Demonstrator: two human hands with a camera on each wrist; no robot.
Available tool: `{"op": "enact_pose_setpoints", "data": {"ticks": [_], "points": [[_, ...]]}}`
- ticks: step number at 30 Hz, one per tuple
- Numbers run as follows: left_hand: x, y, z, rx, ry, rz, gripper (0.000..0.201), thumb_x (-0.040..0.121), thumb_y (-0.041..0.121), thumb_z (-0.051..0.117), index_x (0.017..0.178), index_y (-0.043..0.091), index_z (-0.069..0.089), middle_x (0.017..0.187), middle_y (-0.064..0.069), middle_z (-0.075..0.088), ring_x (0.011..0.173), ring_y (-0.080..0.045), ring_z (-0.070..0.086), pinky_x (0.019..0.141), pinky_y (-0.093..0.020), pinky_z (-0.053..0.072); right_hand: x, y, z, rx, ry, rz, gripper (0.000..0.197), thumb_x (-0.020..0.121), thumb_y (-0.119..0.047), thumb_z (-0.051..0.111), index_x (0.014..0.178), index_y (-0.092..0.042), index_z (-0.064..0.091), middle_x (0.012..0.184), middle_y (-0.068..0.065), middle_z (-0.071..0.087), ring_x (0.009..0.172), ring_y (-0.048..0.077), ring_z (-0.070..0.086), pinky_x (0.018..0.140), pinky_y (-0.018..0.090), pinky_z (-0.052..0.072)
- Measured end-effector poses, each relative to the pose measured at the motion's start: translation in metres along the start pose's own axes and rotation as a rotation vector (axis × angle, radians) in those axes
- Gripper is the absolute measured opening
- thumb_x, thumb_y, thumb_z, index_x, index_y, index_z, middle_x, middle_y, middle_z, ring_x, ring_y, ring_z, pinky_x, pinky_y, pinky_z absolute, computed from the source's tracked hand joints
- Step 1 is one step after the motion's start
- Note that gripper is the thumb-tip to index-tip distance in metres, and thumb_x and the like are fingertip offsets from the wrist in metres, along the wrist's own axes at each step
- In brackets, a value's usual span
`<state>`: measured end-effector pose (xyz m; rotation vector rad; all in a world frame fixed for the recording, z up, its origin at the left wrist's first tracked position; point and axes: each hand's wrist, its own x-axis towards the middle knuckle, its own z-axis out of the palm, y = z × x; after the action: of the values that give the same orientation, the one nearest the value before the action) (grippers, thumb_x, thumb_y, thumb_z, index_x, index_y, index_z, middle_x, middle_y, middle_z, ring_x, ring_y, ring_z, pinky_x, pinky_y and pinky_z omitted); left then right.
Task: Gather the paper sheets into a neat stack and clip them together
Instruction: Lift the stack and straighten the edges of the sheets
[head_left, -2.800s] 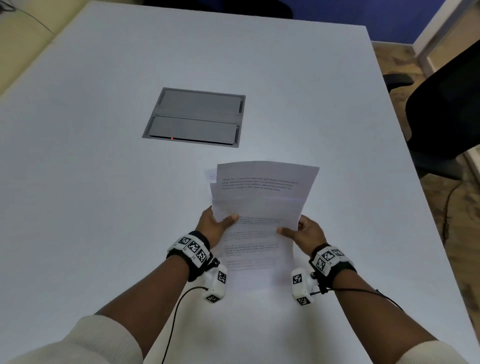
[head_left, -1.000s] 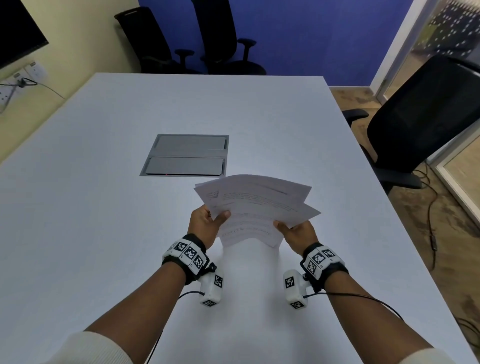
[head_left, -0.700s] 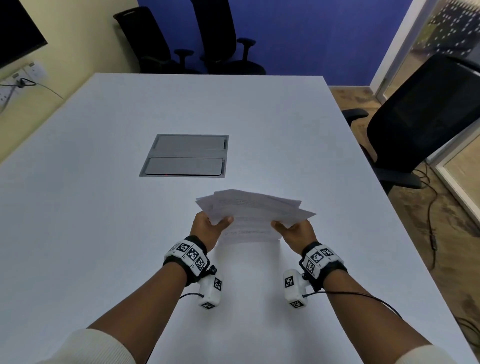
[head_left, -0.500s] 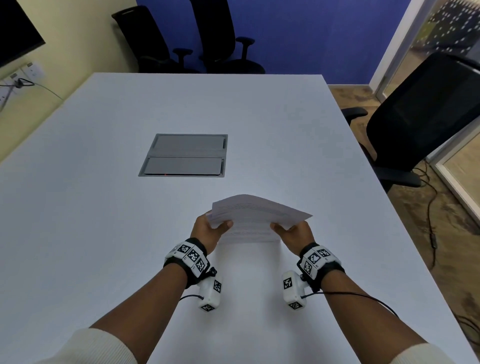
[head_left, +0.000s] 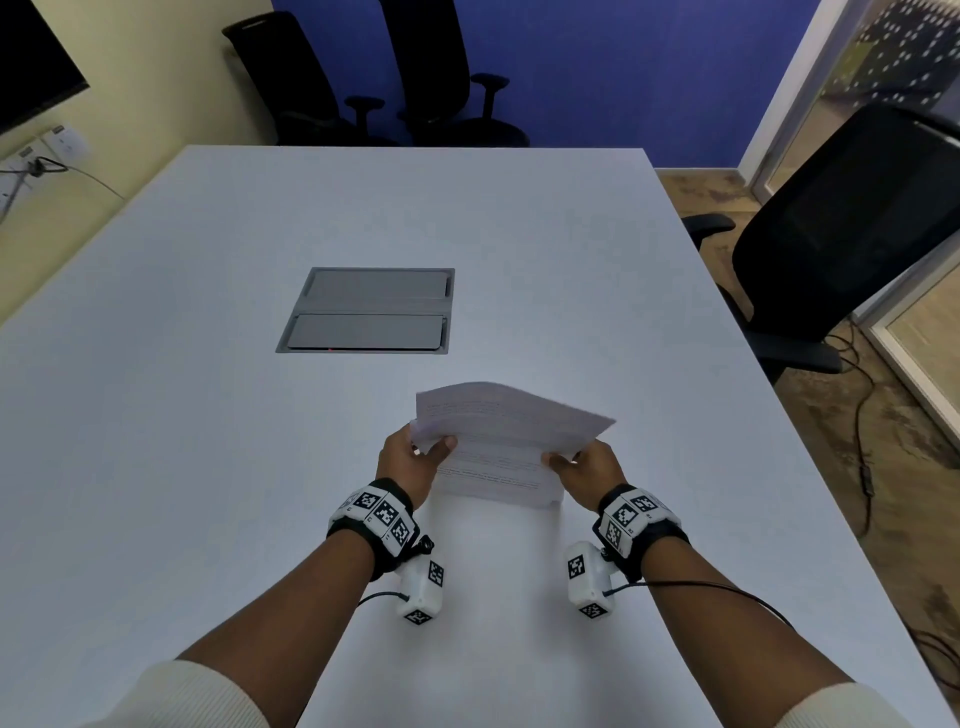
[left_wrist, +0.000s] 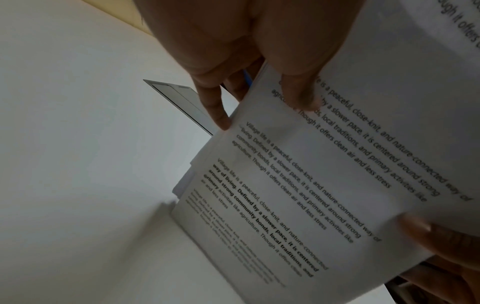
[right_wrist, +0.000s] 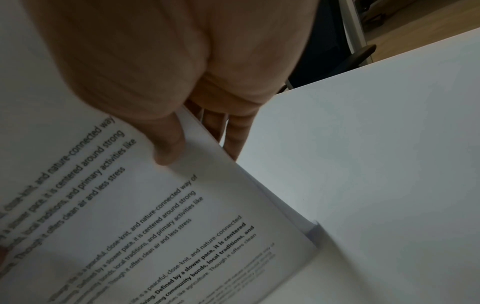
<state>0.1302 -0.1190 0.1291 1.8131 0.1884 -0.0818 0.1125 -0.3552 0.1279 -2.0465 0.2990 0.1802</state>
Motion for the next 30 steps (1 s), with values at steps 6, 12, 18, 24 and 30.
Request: {"op": "enact_pose_setpoints", "data": {"ticks": [6, 12, 18, 24, 30], "points": [[0.009, 0.008, -0.007, -0.061, 0.049, -0.002, 0.023, 0.078, 0.028, 0.076, 0.099, 0.022, 0.069, 0.094, 0.005, 0.073, 0.087, -0.013, 0.069, 0.075, -0.029, 0.055, 0.002, -0.016, -0.005, 0.05, 0.054, -0.114, 0.03, 0.084, -0.011, 0.063, 0.113, -0.005, 0.062, 0.114, 0.01, 0.067, 0.092, 0.014, 0.059, 0.079, 0.024, 0.046], [0.007, 0.018, -0.006, -0.167, 0.037, 0.036, 0.027, 0.079, 0.019, 0.076, 0.103, 0.009, 0.071, 0.092, 0.004, 0.075, 0.079, -0.007, 0.072, 0.06, -0.014, 0.055, 0.0, -0.022, -0.005, 0.079, 0.126, -0.197, 0.027, 0.085, -0.011, 0.062, 0.111, -0.006, 0.062, 0.108, 0.008, 0.068, 0.092, 0.015, 0.061, 0.082, 0.029, 0.05], [0.001, 0.014, -0.003, -0.208, 0.006, 0.052, 0.025, 0.082, 0.016, 0.073, 0.106, 0.012, 0.067, 0.094, 0.003, 0.073, 0.079, -0.003, 0.071, 0.063, -0.014, 0.056, -0.003, -0.02, -0.005, 0.092, 0.115, -0.211, 0.028, 0.084, -0.009, 0.063, 0.112, -0.006, 0.061, 0.106, 0.004, 0.067, 0.093, 0.015, 0.061, 0.084, 0.03, 0.051], [-0.003, -0.016, -0.004, -0.028, -0.127, -0.042, 0.037, 0.08, 0.021, 0.075, 0.114, 0.012, 0.063, 0.107, 0.0, 0.07, 0.098, -0.017, 0.067, 0.078, -0.027, 0.055, -0.006, -0.003, -0.003, 0.009, -0.009, -0.056, 0.036, 0.083, -0.012, 0.064, 0.118, -0.01, 0.055, 0.114, 0.005, 0.065, 0.097, 0.016, 0.06, 0.088, 0.028, 0.049], [-0.004, -0.035, -0.006, 0.136, -0.198, -0.139, 0.031, 0.089, 0.02, 0.064, 0.118, 0.011, 0.064, 0.117, -0.006, 0.069, 0.107, -0.026, 0.065, 0.092, -0.037, 0.052, -0.007, 0.009, 0.001, -0.125, -0.058, -0.029, 0.033, 0.088, -0.014, 0.058, 0.12, -0.008, 0.057, 0.117, 0.01, 0.066, 0.095, 0.019, 0.06, 0.082, 0.025, 0.046]]}}
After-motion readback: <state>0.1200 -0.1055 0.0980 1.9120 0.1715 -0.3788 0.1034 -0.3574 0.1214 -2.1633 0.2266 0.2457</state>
